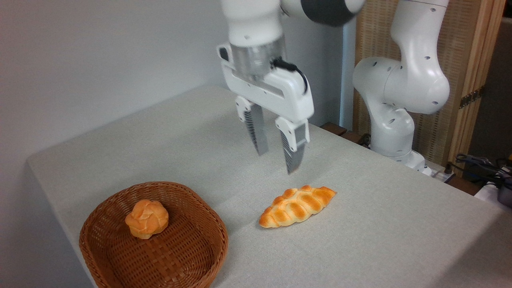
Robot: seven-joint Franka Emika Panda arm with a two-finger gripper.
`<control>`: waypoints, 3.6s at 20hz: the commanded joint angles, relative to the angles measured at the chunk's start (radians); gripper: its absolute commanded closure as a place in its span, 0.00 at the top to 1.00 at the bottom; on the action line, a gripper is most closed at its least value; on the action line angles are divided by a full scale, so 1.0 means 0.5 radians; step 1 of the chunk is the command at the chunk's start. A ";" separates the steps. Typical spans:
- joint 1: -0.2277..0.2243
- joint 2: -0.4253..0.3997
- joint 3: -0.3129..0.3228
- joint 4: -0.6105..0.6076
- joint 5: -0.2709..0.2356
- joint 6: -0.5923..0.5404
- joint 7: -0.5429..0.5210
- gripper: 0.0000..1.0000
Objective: Put bread into the basket
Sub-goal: 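Move the open gripper over the braided roll and lower onto it, then close the gripper around the middle of the braided roll, then lift the braided roll and carry it over the wicker basket, then lower the roll into the basket beside the bun and open the gripper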
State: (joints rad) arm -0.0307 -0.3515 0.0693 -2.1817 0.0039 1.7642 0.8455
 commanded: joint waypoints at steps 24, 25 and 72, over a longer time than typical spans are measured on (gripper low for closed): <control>-0.021 0.142 0.018 -0.539 0.213 0.610 0.042 0.38; -0.021 0.142 0.015 -0.539 0.213 0.610 0.042 0.38; -0.086 1.403 -0.172 1.357 0.152 0.399 -0.479 1.00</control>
State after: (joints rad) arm -0.0732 0.3454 -0.0185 -1.5165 0.0545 1.9547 0.6097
